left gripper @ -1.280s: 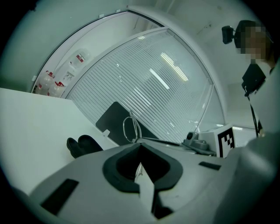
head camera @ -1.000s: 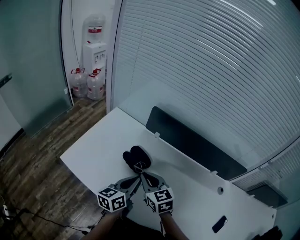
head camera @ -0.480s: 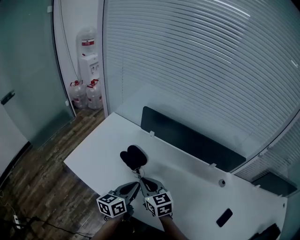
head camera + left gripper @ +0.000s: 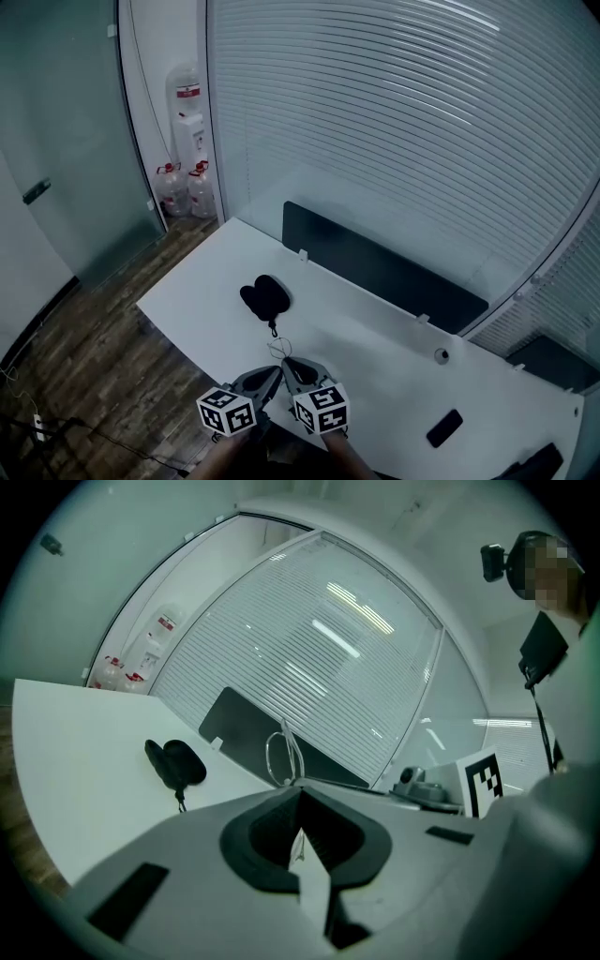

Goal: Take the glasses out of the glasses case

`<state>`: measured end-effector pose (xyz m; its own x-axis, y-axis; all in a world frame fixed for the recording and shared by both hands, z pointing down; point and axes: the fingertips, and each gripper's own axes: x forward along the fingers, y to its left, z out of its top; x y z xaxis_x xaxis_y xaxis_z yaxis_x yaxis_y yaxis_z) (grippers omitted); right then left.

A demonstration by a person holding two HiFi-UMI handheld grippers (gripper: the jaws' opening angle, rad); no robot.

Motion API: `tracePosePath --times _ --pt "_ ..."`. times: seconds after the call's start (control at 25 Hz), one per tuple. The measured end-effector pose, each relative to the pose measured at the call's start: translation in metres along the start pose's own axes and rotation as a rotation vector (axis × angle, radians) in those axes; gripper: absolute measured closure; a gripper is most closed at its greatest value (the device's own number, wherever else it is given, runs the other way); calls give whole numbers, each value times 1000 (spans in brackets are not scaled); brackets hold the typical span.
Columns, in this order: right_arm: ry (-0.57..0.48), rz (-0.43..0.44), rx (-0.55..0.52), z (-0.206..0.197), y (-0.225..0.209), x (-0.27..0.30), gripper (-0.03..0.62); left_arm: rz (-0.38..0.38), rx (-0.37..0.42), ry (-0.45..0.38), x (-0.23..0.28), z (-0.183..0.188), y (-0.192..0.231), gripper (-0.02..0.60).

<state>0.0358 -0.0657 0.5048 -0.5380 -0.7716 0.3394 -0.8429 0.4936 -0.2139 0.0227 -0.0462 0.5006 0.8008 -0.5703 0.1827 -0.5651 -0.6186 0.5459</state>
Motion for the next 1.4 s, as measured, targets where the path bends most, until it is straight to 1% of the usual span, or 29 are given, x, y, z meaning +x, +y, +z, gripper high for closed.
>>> tracePosePath --times 0.36,0.52,0.76,0.92,1.04,1.16,1.32,1.4 --pt "-14 57 -11 -15 12 -44 574 42 17 -34 -16 -26 -40 581" --pt "-10 74 -21 -29 20 -63 574 64 6 -55 -26 -43 -54 581" --pt "14 105 -7 -50 29 -93 574 87 -11 -59 -39 -70 -78 581" --pt "26 126 -12 -61 38 -115 574 105 -31 -81 -50 -85 -97 581" --pt "43 136 -1 -71 44 -129 574 109 -52 -69 -56 -98 -108 581" --pt "48 149 32 -81 49 -137 574 115 -52 -49 -63 -108 -114 581" --pt "60 165 21 -88 53 -137 574 120 -56 -49 -67 -114 -112 581" --pt "62 158 21 -90 51 -135 574 117 -56 -42 -65 -117 -110 581"
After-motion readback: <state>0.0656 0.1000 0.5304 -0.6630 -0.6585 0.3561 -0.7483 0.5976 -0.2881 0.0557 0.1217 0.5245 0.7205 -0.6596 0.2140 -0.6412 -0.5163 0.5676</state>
